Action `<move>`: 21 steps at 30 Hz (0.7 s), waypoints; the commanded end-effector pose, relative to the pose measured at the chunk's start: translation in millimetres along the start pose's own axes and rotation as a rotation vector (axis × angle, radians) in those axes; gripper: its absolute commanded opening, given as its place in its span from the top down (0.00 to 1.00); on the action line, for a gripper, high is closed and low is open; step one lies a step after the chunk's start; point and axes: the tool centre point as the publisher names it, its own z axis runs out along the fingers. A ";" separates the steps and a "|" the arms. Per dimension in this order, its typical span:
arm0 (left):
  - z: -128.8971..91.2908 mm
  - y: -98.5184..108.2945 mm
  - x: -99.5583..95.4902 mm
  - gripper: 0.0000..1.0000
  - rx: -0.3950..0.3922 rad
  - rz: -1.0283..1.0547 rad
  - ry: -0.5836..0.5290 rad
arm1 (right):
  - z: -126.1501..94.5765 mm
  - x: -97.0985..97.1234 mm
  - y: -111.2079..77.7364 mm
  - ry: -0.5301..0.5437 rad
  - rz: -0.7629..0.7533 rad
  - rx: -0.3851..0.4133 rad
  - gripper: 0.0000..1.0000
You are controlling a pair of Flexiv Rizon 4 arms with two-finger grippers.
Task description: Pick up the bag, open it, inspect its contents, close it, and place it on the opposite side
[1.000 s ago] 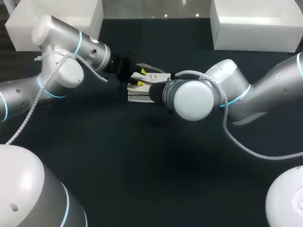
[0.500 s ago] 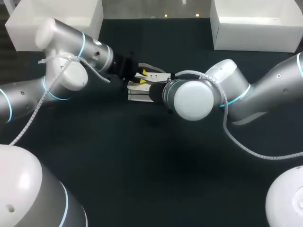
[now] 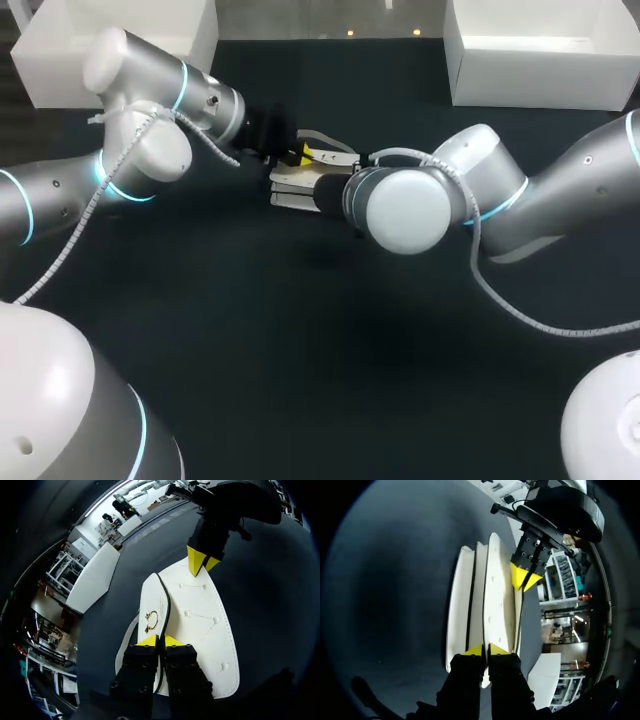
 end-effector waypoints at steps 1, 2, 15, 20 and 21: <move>-9.6 7.1 -23.2 1.00 0.004 -0.054 0.061 | 0.4 6.7 -3.4 -0.056 0.000 -0.011 1.00; -11.9 7.5 -26.7 1.00 0.012 -0.068 0.072 | 0.4 6.7 -3.4 -0.056 0.000 -0.011 1.00; -23.3 14.1 -51.0 1.00 0.000 -0.204 0.166 | 0.4 6.7 -3.4 -0.056 0.000 -0.011 1.00; -23.6 9.8 -41.0 0.68 0.011 -0.180 0.158 | 0.4 6.7 -3.4 -0.056 0.000 -0.011 1.00; -23.6 9.2 -39.0 0.58 0.010 -0.177 0.154 | 0.4 6.7 -3.4 -0.056 0.000 -0.011 1.00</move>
